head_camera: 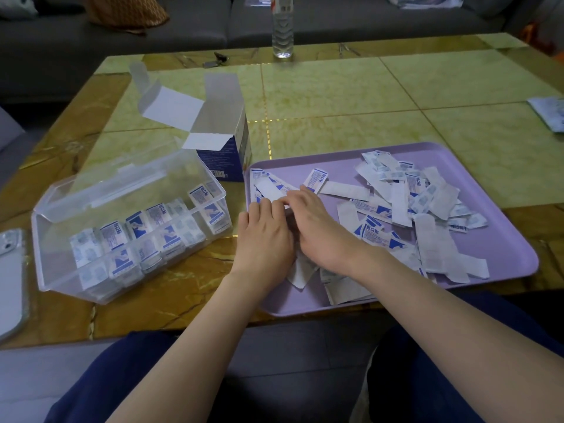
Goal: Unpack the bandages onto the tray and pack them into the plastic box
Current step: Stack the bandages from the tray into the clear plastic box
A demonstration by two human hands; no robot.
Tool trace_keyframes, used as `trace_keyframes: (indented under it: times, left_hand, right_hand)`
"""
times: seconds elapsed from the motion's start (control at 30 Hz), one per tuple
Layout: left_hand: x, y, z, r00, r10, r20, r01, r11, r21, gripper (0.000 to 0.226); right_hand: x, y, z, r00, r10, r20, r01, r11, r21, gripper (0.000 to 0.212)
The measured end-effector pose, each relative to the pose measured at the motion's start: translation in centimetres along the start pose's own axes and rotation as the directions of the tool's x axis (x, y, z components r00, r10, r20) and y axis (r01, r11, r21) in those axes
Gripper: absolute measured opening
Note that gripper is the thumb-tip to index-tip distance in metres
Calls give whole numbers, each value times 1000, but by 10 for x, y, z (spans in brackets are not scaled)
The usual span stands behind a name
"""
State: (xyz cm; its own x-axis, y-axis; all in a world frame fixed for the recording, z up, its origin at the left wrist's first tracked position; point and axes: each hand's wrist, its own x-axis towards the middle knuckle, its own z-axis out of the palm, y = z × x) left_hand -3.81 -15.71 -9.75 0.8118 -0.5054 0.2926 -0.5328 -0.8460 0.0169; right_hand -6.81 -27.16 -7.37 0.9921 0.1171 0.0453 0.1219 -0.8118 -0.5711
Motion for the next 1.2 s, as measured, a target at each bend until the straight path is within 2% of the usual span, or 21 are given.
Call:
trace_keyframes:
  times: [0.17, 0.27, 0.33, 0.4, 0.47, 0.57, 0.7, 0.83, 0.9, 1.03, 1.2]
  left_hand:
    - [1, 2, -11, 998, -32, 47, 39, 988, -152, 19]
    - [1, 0, -19, 997, -75, 24, 78, 987, -142, 14]
    - [1, -1, -20, 992, -124, -23, 122, 991, -46, 16]
    - [1, -3, -21, 993, -115, 7, 115, 993, 35, 18]
    - [1, -4, -20, 992, -95, 81, 94, 995, 17, 19]
    - [1, -3, -18, 993, -48, 104, 48, 999, 3, 26]
    - [1, -1, -25, 993, -27, 115, 29, 999, -15, 21]
    - [-1, -3, -40, 998, -53, 43, 60, 979, -197, 7]
    - [-3, -5, -49, 995, -96, 3, 91, 944, -318, 9]
    - [-8, -14, -62, 983, -132, -129, 65, 900, -431, 4]
    - [-13, -26, -73, 954, -209, -214, 26, 770, -638, 2]
  right_hand:
    - [8, 5, -1, 977, 63, -206, -72, 997, -39, 22]
    - [7, 6, -7, 959, 69, -276, -91, 994, -68, 22]
    - [5, 4, -9, 955, 76, -287, -104, 991, -84, 21]
    - [4, 4, -10, 961, 83, -265, -117, 986, -118, 24]
    - [4, 5, -10, 968, 83, -237, -122, 980, -156, 27]
    - [3, 6, -11, 975, 63, -213, -108, 972, -207, 29]
    - [0, 9, -11, 961, 13, -277, -66, 981, -183, 28]
    - [-7, 10, -9, 922, -32, -385, -4, 996, -92, 18]
    - [-13, 10, -8, 915, -49, -400, 37, 999, -37, 16]
    - [-22, -1, -7, 896, -89, -435, 130, 989, 66, 16]
    - [-27, -26, -4, 895, -90, -438, 186, 966, 180, 17]
